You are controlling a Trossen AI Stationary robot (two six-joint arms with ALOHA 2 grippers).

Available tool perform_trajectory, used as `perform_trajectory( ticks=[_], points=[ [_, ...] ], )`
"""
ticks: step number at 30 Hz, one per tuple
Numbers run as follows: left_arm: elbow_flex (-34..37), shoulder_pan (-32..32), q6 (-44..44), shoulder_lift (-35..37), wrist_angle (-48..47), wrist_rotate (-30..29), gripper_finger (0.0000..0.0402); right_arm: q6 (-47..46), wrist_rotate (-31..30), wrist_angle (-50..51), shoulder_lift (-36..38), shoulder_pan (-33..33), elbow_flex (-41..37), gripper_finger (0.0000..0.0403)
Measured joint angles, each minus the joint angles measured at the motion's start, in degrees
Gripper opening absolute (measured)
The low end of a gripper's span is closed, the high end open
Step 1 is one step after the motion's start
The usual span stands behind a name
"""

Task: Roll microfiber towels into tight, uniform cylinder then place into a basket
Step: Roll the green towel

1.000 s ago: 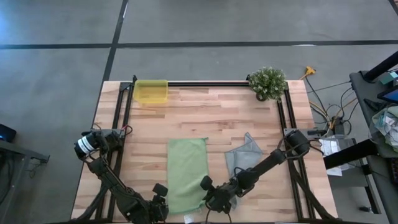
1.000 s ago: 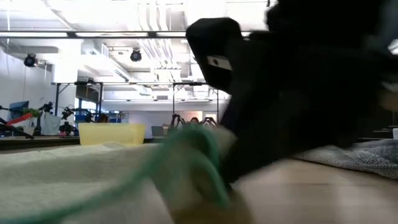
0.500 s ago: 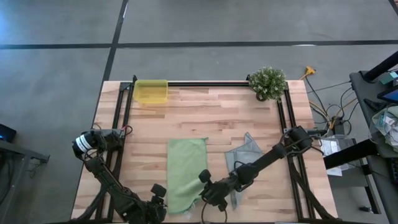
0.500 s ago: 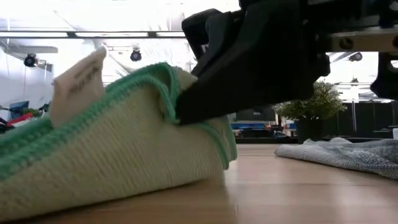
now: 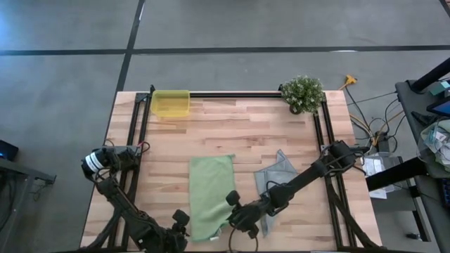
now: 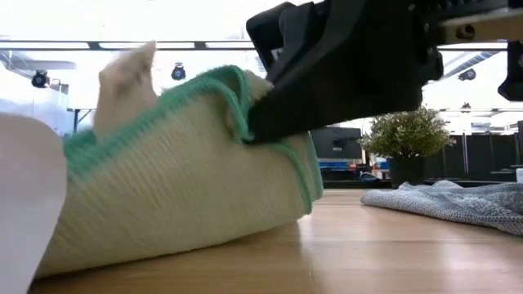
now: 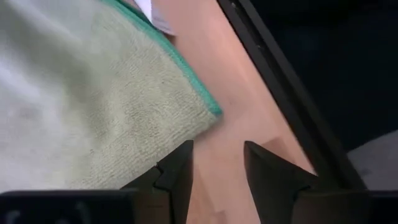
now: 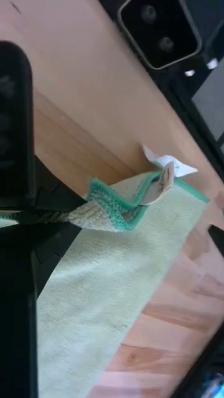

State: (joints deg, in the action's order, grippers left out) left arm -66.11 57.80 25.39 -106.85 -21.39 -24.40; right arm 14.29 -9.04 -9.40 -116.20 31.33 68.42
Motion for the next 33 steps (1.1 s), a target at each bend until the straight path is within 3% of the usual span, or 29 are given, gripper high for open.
perform_trajectory(
  ticks=[15,33],
  points=[
    [-2.36,1.16,-18.5,-8.18,2.58,-15.36,0.0162,-1.23,0.02,0.57,2.5,0.0,-1.45,0.0013],
    [-1.43,0.17,-19.78,-8.57,5.03,-18.16,0.0162,-2.42,0.0,0.78,4.18,0.28,-2.51,0.0013]
  ],
)
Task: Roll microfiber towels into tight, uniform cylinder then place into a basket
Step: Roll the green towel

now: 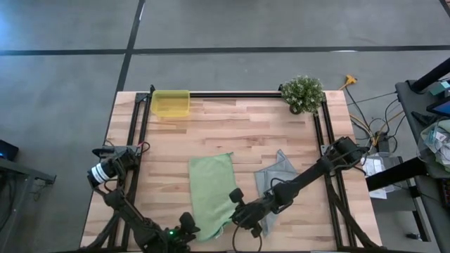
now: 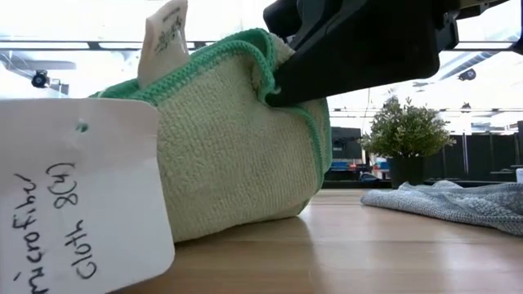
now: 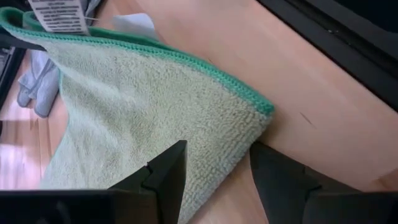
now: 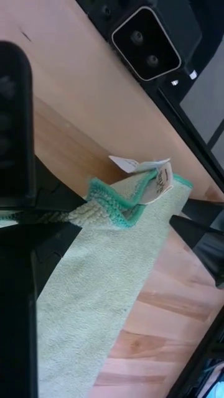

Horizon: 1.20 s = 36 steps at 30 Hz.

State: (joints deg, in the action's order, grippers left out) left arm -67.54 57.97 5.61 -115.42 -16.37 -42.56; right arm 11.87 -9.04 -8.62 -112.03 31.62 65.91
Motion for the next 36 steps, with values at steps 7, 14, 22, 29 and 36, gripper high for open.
perform_trajectory(
  ticks=[7,14,22,29,36],
  points=[
    [0.38,-0.7,0.06,-0.08,3.44,-0.45,0.0162,-0.48,0.0,0.31,-0.04,0.03,-0.08,0.0013],
    [0.45,-0.66,3.98,-0.26,5.32,-0.88,0.0134,-2.42,0.24,2.0,-0.09,1.06,-0.56,0.0013],
    [0.13,-0.59,8.36,-0.26,5.35,-0.91,0.0011,-3.62,0.22,2.34,-0.13,3.28,-1.22,0.0013],
    [-2.39,-0.39,10.72,-0.26,5.62,-1.01,0.0001,-4.73,0.22,2.43,-0.13,5.83,-1.22,0.0013],
    [-6.66,-0.11,11.94,0.08,4.8,-1.39,0.0001,-5.25,0.22,2.54,-0.13,8.0,-1.22,0.0013]
  ],
)
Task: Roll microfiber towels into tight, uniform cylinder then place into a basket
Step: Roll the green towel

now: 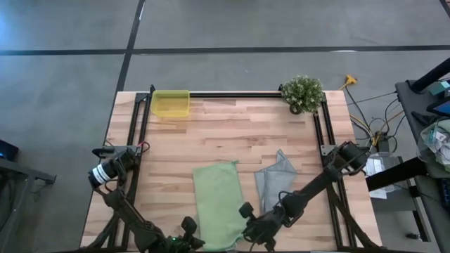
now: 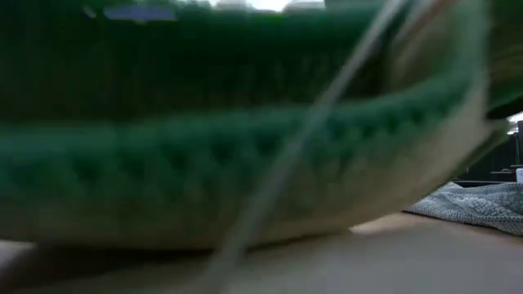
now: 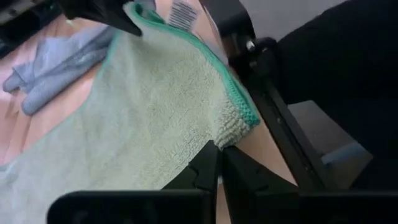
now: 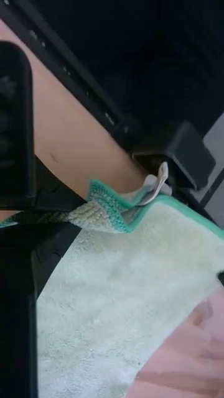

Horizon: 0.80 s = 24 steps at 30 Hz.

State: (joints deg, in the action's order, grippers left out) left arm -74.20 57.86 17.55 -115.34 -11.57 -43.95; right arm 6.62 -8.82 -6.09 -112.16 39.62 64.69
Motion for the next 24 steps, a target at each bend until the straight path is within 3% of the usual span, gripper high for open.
perform_trajectory(
  ticks=[6,12,17,24],
  points=[
    [-1.11,0.07,-1.32,2.08,-7.01,-3.38,0.0,3.19,-1.98,0.86,2.07,-0.02,0.0,0.0013],
    [-0.78,0.0,2.18,4.27,-17.96,-9.11,0.0,7.32,-15.58,6.39,5.64,-0.42,-0.06,0.0013],
    [-0.09,-0.56,5.57,4.25,-25.26,-12.41,0.0,8.01,-16.31,6.33,6.32,-2.87,-0.55,0.0013],
    [4.6,-2.4,9.17,4.2,-25.99,-14.03,0.0,6.91,-16.31,5.86,5.14,-7.45,-3.48,0.0013]
  ],
)
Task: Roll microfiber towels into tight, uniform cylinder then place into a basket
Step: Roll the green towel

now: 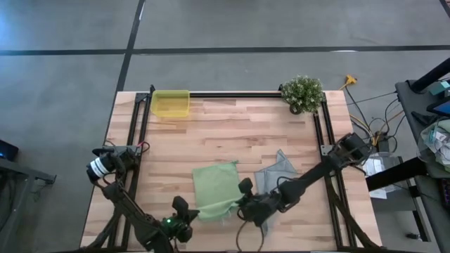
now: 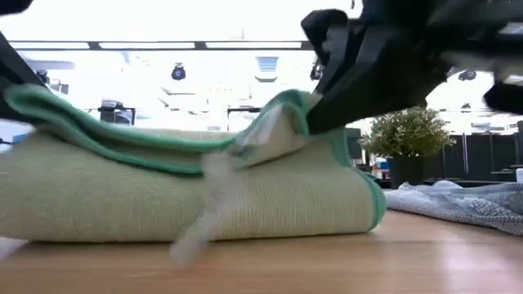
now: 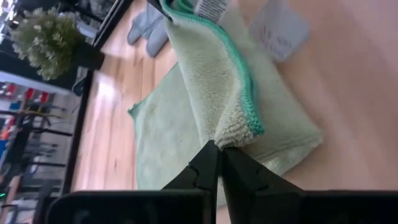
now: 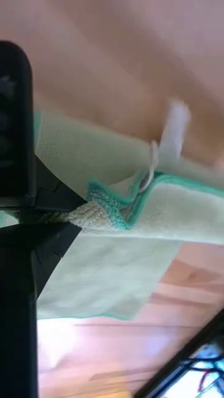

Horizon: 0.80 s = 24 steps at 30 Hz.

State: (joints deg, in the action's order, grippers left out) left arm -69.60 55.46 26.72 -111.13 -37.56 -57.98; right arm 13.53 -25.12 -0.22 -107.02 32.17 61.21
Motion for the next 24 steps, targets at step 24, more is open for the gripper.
perform_trajectory(
  ticks=[24],
  points=[
    [3.79,-2.75,0.07,-0.02,-3.47,-3.5,0.0,2.11,-0.02,-7.59,0.02,-5.47,-4.13,0.0013]
  ],
)
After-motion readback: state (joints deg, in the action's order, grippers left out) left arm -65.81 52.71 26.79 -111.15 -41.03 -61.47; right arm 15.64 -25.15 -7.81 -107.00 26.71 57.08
